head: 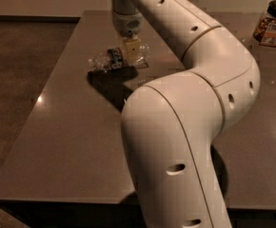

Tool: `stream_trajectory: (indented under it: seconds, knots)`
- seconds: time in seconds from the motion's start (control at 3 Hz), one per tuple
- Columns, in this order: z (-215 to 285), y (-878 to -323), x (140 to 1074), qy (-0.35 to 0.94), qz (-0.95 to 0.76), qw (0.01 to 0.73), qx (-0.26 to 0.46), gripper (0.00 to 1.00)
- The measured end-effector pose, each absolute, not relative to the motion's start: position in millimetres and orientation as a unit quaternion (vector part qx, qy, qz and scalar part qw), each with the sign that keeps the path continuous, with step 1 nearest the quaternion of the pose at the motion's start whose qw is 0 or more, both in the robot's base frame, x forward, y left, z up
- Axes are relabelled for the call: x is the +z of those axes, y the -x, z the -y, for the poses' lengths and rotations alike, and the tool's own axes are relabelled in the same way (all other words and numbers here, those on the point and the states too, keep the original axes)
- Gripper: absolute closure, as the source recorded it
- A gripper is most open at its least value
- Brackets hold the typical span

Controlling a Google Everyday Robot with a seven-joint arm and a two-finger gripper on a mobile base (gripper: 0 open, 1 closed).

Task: Move water bottle near apple

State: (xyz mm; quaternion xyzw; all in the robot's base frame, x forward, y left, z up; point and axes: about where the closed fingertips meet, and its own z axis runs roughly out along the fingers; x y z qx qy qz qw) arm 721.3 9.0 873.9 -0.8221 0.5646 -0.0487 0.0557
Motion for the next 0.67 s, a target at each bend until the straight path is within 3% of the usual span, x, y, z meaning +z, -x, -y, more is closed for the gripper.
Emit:
stream_trajectory:
  seconds: [0.67]
  knots:
    - [70, -696, 880, 0.766, -0.64, 0.061, -0.017, 1.0]
